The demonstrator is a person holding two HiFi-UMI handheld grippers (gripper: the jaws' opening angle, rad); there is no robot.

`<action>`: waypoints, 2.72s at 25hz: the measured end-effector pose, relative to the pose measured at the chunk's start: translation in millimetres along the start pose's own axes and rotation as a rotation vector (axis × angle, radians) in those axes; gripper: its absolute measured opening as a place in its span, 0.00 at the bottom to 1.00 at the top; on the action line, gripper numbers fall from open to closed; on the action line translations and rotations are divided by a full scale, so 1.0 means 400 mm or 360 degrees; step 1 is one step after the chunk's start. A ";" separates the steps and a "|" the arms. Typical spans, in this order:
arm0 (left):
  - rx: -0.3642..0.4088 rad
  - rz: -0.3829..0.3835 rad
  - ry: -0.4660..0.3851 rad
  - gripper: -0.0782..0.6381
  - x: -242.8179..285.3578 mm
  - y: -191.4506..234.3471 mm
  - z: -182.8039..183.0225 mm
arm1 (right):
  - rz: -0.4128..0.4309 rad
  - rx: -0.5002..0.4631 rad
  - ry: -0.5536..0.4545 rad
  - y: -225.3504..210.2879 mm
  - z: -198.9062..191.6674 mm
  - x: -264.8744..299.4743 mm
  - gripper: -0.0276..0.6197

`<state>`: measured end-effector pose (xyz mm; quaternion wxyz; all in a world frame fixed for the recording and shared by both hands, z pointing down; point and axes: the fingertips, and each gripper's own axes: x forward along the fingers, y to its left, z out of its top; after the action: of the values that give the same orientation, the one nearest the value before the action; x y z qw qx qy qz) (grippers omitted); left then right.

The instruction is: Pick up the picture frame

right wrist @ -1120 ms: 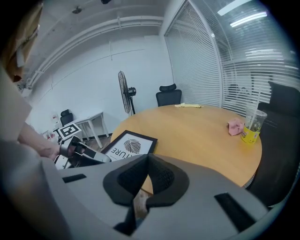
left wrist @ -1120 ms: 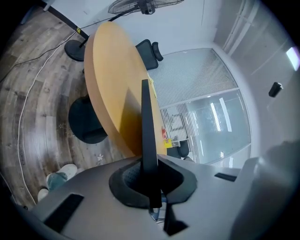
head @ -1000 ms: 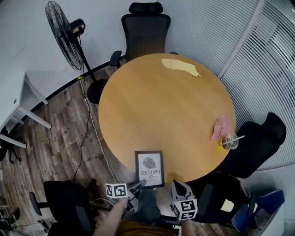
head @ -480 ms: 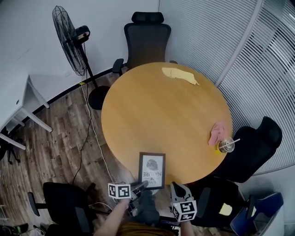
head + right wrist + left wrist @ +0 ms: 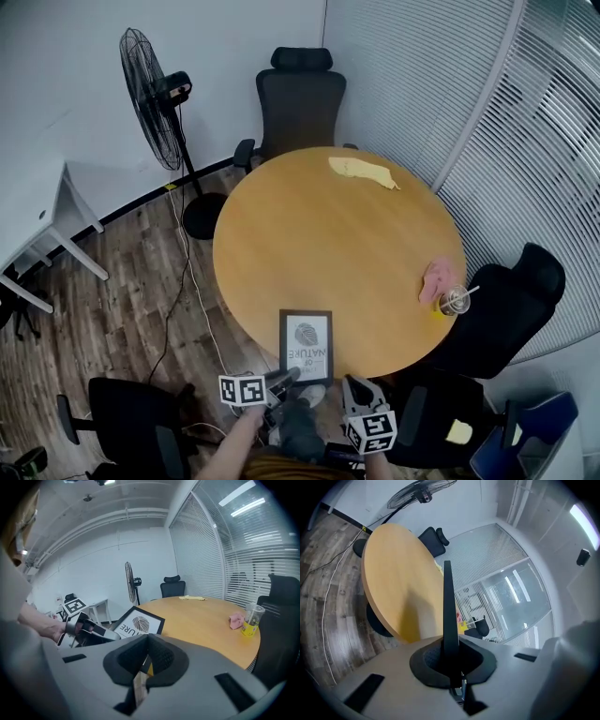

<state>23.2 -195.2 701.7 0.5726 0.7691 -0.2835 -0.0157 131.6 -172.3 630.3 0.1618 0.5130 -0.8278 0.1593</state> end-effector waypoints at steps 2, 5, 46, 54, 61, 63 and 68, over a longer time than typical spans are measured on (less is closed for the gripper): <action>0.0019 0.0003 -0.0009 0.16 -0.008 -0.012 0.004 | -0.0003 -0.0005 -0.0024 0.008 0.010 -0.009 0.06; 0.0045 -0.0007 -0.0032 0.16 -0.023 -0.036 0.009 | -0.0061 -0.0020 -0.0072 0.009 0.027 -0.028 0.06; 0.0304 -0.0175 -0.0095 0.16 -0.181 -0.271 -0.006 | -0.0186 -0.0003 -0.0355 0.116 0.111 -0.173 0.06; 0.0294 -0.0184 -0.0101 0.16 -0.183 -0.270 -0.010 | -0.0178 0.0001 -0.0350 0.115 0.098 -0.173 0.06; 0.0296 -0.0202 -0.0103 0.16 -0.192 -0.272 -0.008 | -0.0169 -0.0029 -0.0349 0.127 0.114 -0.176 0.06; 0.0303 -0.0207 -0.0093 0.16 -0.188 -0.276 -0.009 | -0.0167 -0.0027 -0.0355 0.123 0.111 -0.178 0.06; 0.0307 -0.0222 -0.0092 0.16 -0.191 -0.282 -0.006 | -0.0190 -0.0016 -0.0368 0.122 0.118 -0.190 0.06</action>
<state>7.1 -137.5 579.2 0.4850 0.8377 -0.2459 -0.0504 114.8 -111.1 550.4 0.0772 0.5754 -0.8098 0.0850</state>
